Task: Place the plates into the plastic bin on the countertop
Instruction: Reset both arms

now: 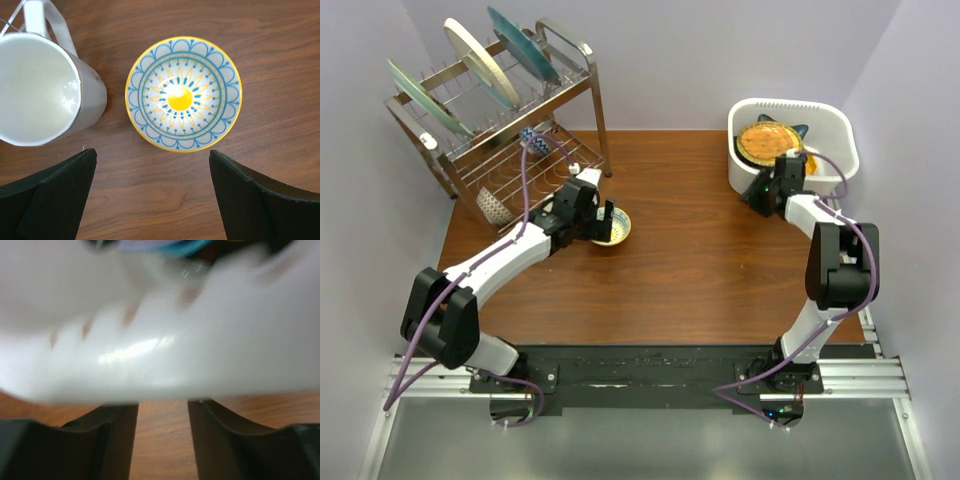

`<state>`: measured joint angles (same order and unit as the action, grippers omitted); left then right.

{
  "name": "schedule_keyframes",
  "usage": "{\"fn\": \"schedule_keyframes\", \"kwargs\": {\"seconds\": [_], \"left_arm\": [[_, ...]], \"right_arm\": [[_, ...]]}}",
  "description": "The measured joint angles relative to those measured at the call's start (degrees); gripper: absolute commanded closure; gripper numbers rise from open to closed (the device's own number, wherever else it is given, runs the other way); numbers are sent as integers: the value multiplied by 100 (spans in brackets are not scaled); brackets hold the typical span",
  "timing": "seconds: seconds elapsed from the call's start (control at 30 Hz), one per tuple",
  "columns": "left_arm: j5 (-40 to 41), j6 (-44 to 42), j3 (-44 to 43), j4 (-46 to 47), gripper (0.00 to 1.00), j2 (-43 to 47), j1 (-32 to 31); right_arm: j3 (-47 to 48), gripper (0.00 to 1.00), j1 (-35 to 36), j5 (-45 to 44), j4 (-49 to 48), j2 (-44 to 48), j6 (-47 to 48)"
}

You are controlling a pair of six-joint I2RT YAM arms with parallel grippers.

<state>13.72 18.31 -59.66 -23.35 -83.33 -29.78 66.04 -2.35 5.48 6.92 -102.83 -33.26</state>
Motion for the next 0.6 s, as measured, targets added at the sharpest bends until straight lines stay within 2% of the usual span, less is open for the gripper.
{"fn": "schedule_keyframes", "kwargs": {"seconds": [0.27, 0.4, 0.6], "left_arm": [[151, -9, -380, -166, 0, 138, 0], [149, 7, -446, -184, 0, 138, 0], [142, 4, -629, -173, 0, 131, 0]], "right_arm": [[-896, 14, 136, 761, -323, 656, 188], [-896, 1, 297, 697, -70, 953, 463], [-894, 1, 859, 385, 201, 1460, 750]]}}
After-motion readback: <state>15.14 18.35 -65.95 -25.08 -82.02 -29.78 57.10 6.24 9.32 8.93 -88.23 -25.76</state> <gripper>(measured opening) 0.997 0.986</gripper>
